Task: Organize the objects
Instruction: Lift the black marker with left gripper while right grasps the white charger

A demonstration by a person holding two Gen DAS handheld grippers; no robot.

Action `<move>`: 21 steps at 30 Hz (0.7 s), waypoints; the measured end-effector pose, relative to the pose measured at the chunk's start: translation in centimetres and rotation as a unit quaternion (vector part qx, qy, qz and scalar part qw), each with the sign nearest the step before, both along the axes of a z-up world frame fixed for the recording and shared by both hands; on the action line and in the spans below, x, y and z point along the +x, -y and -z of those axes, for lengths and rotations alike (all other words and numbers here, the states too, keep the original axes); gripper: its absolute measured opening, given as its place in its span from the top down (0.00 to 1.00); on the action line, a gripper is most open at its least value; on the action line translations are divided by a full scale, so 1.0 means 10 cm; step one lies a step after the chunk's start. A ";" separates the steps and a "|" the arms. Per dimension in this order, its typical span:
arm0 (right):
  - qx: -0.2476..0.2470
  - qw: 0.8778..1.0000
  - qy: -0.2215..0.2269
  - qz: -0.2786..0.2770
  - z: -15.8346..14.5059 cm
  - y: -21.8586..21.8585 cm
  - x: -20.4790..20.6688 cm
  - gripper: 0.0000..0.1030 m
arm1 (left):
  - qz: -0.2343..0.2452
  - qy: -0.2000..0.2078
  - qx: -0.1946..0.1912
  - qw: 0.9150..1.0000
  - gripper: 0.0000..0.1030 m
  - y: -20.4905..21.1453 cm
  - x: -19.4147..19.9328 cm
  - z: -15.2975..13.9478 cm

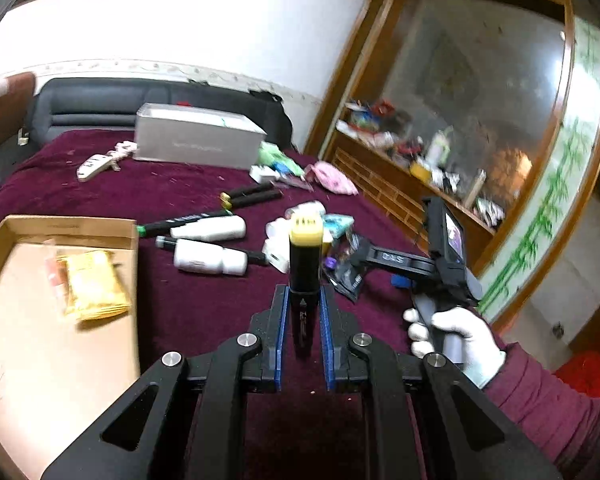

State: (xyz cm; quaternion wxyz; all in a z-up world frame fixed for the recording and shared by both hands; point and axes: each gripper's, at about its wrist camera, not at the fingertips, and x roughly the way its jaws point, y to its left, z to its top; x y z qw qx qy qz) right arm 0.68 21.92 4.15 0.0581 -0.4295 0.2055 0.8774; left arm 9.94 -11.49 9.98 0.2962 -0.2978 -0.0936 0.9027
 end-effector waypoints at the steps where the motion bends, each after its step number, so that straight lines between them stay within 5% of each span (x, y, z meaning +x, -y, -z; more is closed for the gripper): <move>1: -0.024 1.000 0.000 -0.007 -0.04 -0.02 0.04 0.12 | -0.007 -0.002 0.000 1.000 0.88 0.06 0.03 0.00; 10: -0.058 0.998 -0.018 -0.019 -0.33 0.08 0.13 0.13 | -0.028 0.016 0.014 0.999 0.88 0.23 -0.05 0.08; 15: -0.146 0.986 -0.019 -0.072 -0.35 0.27 -0.11 0.15 | -0.015 0.015 0.015 1.000 0.88 0.16 -0.01 0.12; 21: -0.078 0.984 0.002 -0.163 -0.37 0.86 -0.43 0.15 | -0.007 0.015 0.018 1.000 0.88 0.15 -0.06 0.15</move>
